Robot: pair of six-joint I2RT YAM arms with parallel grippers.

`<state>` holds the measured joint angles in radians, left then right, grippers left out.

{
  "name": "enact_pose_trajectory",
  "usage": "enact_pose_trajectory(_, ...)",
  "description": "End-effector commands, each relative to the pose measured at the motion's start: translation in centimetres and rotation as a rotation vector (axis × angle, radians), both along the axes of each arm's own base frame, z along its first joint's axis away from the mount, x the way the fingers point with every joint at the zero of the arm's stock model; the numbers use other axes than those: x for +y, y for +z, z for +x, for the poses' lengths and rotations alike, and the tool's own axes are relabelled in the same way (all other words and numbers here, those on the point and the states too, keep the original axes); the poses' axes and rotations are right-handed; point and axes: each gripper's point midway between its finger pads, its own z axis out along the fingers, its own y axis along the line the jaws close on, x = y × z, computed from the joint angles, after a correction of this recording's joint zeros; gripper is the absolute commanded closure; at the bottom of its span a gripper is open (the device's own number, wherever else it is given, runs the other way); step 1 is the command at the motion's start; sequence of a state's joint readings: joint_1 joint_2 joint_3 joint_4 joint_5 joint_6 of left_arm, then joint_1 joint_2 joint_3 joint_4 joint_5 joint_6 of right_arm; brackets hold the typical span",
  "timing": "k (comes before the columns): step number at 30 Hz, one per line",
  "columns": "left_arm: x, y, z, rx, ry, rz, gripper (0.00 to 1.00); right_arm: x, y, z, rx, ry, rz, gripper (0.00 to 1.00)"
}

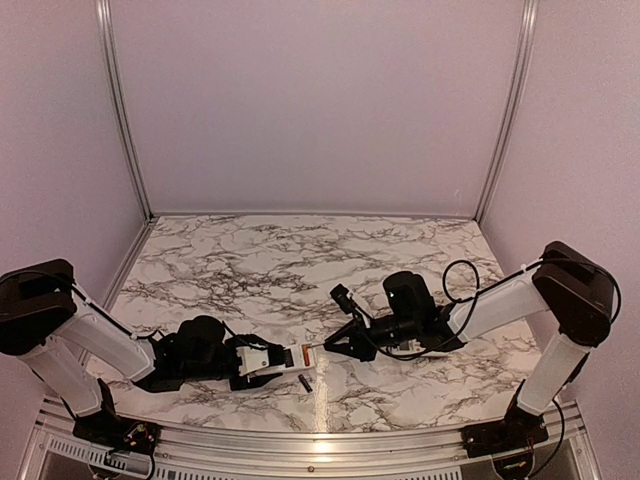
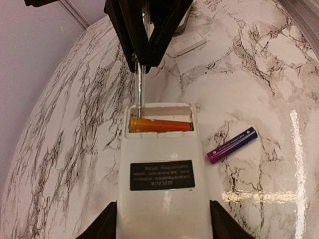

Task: Unload the batteries from the remote control
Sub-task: Remove the battery from the remote control without the battery cover.

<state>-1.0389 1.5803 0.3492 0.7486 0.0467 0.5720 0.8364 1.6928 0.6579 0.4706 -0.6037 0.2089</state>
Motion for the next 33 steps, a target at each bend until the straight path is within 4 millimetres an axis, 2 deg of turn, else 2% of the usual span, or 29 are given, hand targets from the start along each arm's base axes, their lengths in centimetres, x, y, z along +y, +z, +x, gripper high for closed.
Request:
enact_pose_trajectory(1,-2.6,5.0,1.8,-0.041,0.004,-0.172,1.00,1.1,0.7,-1.1,0.011,0.078,0.033,1.00)
enact_pose_trajectory(5,-2.7,5.0,2.1,-0.021,0.007,-0.177,1.00,1.2,0.7,-1.4,0.020,0.090,0.043,1.00)
enact_pose_trajectory(12,-3.0,5.1,1.8,0.016,-0.023,-0.191,1.00,1.0,-0.4,-1.7,0.031,0.100,0.037,1.00)
enact_pose_trajectory(18,-3.3,4.5,2.4,0.075,-0.015,-0.172,1.00,0.8,-0.1,-2.1,-0.006,0.127,0.040,1.00)
enact_pose_trajectory(24,-3.8,4.5,2.3,0.117,-0.029,-0.169,1.00,0.5,-0.7,-2.5,-0.020,0.145,0.032,1.00)
enact_pose_trajectory(33,-4.0,3.6,3.4,0.185,0.010,-0.146,1.00,0.6,-1.2,-1.9,-0.014,0.103,-0.009,1.00)
